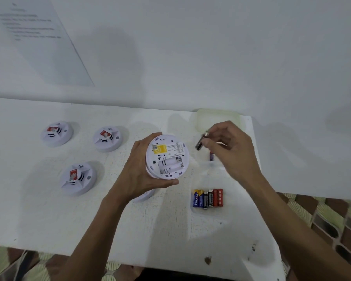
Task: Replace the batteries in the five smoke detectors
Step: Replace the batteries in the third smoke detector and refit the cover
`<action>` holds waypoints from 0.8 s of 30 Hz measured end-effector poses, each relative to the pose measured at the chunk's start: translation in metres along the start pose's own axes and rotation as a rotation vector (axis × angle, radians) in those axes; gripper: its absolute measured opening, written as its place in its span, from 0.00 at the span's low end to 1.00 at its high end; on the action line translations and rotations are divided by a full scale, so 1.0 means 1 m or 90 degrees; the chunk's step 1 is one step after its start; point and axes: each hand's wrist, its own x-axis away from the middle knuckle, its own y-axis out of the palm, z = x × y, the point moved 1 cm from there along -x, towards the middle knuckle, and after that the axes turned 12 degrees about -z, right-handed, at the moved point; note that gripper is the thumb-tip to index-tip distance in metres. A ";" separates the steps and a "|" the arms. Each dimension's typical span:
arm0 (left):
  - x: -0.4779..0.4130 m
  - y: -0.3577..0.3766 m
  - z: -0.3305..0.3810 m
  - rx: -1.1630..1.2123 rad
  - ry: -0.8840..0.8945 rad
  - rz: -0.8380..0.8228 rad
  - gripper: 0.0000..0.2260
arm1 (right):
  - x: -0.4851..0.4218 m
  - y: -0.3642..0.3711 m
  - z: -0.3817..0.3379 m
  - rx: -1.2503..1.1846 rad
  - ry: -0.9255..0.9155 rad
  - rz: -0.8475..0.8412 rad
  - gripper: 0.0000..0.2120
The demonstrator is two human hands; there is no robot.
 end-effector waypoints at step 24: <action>0.011 -0.004 0.014 0.053 -0.029 -0.077 0.35 | -0.002 0.030 -0.026 0.559 -0.401 -0.378 0.11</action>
